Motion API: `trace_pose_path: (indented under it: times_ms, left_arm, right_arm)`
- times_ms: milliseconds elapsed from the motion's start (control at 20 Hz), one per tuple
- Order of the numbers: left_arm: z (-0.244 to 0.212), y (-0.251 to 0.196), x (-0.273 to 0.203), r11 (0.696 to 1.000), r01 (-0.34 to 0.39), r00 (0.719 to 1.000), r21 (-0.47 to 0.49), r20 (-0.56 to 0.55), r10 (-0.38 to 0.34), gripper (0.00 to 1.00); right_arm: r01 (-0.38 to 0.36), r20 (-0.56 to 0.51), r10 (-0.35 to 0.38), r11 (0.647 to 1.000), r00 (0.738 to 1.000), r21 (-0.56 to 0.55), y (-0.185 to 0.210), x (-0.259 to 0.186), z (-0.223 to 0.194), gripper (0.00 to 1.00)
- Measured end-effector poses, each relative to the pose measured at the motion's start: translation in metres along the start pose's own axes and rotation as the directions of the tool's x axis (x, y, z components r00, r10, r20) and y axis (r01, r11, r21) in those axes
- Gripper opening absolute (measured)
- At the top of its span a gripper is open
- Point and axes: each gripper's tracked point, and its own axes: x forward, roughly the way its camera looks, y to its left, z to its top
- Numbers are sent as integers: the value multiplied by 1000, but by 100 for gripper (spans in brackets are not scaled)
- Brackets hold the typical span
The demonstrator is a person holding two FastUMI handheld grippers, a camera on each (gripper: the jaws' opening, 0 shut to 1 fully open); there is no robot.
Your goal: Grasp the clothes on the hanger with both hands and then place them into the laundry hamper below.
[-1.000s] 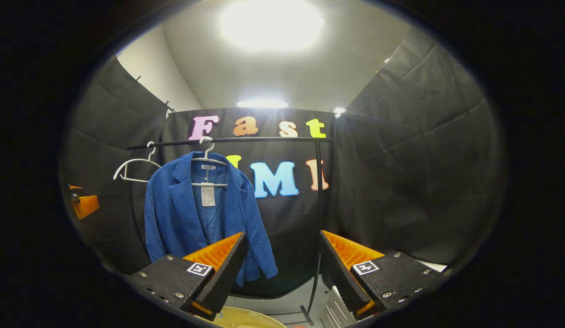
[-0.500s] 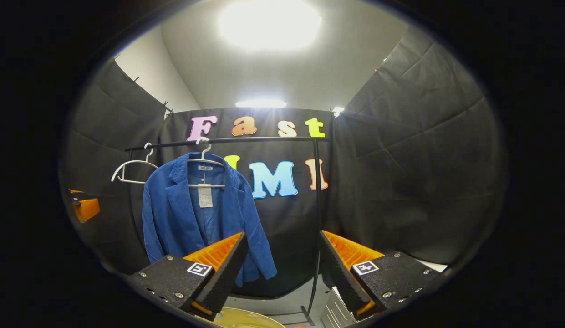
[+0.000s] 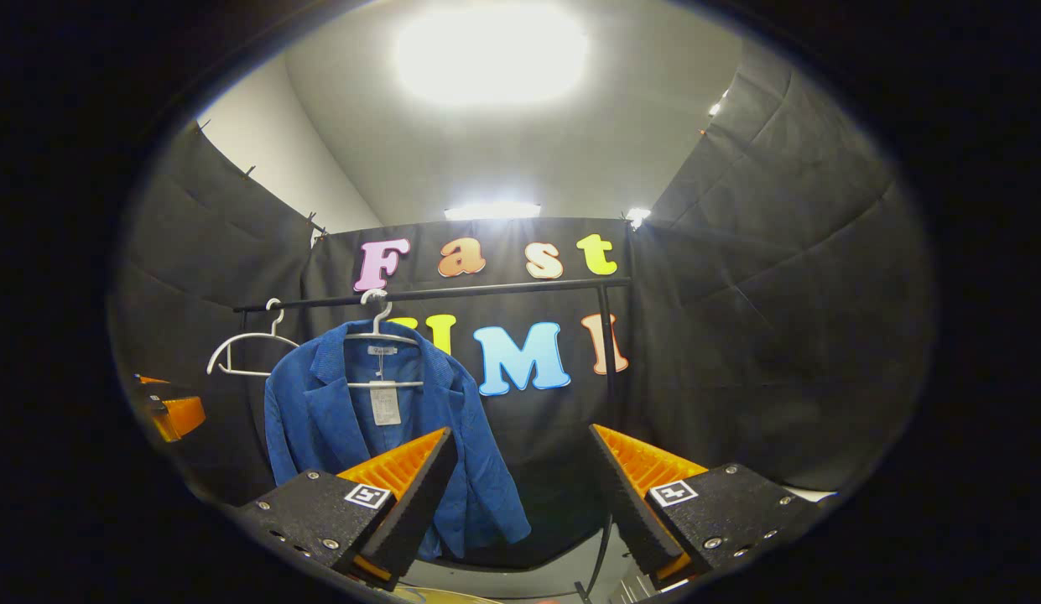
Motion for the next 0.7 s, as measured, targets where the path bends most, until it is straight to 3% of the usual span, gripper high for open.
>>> trace_pose_path:
  times_ms: [50, 150, 200, 550, 600, 650, 700]
  left_arm:
    - [3, -8, 5, 1000, 3, 1000, -2, 3, -3, 99]
    - [8, -22, 19, 1000, 5, 1000, -6, 3, -5, 86]
    - [10, -28, 26, 1000, 4, 1000, -8, 1, -4, 99]
    - [24, -77, 73, 999, 22, 1000, -30, 15, -21, 99]
    - [25, -83, 80, 999, 25, 1000, -29, 17, -24, 92]
    - [24, -90, 86, 999, 28, 999, -29, 15, -28, 99]
    - [22, -97, 93, 999, 31, 999, -34, 10, -31, 92]
  right_arm:
    - [-11, 3, 11, 1000, 1000, 4, 1, 9, 2, 96]
    - [-37, -3, 37, 999, 999, 12, 4, 28, 3, 95]
    - [-50, -7, 50, 998, 999, 23, 6, 36, 4, 96]
    - [-133, 28, 132, 989, 991, 69, 20, 97, 20, 94]
    - [-147, 30, 146, 986, 989, 75, 23, 104, 20, 95]
    - [-162, 30, 160, 984, 987, 77, 25, 112, 19, 95]
    - [-172, 26, 170, 982, 985, 77, 28, 121, 15, 94]
